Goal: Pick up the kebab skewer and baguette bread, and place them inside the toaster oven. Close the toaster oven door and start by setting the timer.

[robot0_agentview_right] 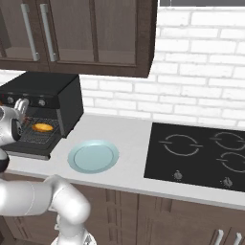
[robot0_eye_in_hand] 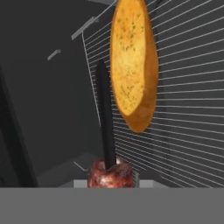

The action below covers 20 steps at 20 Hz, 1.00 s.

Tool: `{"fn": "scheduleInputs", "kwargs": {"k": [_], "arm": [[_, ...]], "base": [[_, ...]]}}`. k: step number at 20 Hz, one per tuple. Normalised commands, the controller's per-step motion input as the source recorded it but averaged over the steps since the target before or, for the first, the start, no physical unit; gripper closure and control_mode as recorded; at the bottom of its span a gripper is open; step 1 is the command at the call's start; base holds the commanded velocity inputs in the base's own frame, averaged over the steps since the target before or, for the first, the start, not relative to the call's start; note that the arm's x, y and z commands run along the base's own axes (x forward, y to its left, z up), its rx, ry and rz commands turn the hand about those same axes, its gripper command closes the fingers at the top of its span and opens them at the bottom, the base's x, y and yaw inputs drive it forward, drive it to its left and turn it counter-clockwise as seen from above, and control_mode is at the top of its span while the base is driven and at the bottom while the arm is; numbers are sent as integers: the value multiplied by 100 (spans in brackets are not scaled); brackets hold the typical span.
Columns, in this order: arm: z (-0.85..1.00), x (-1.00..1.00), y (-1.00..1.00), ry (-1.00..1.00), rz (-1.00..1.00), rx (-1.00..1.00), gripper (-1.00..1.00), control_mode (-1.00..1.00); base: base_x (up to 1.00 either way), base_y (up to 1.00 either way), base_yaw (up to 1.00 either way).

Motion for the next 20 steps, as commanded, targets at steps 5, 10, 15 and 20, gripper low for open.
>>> {"fn": "scheduleInputs", "kwargs": {"k": [5,10,15,20], "arm": [[-16,17,6,0,-3,0,100,-100],[-14,14,8,0,-1,0,100,-100],[-3,9,6,1,-1,1,100,-100],[0,0,8,6,0,0,-100,-100]], "base": [[0,0,0],[0,0,0],[0,0,0],[0,0,0]]}}
